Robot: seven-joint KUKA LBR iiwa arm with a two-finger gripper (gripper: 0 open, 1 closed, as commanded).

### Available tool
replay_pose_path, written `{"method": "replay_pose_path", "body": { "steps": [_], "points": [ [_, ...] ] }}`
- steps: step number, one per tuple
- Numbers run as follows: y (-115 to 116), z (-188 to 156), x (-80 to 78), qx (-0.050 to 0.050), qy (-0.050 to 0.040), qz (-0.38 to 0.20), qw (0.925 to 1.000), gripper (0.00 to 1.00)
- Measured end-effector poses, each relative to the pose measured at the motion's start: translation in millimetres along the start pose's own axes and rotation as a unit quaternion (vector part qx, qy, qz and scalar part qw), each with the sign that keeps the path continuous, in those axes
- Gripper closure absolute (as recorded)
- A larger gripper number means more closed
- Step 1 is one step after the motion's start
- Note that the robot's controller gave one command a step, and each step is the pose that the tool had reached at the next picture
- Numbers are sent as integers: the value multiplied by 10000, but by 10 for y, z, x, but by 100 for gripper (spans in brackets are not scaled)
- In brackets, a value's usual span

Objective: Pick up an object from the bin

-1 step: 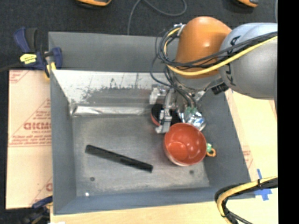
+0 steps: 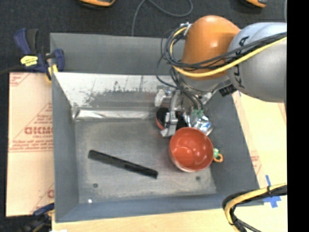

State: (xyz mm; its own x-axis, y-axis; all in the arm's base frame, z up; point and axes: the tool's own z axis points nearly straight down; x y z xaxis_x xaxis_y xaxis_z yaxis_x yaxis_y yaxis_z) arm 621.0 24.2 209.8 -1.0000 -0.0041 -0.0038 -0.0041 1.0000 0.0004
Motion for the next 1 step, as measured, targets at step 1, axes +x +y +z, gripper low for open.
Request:
{"method": "replay_pose_path", "body": {
  "steps": [1],
  "points": [
    [-9,177,20,-3,5,49,10000,0]
  ]
}}
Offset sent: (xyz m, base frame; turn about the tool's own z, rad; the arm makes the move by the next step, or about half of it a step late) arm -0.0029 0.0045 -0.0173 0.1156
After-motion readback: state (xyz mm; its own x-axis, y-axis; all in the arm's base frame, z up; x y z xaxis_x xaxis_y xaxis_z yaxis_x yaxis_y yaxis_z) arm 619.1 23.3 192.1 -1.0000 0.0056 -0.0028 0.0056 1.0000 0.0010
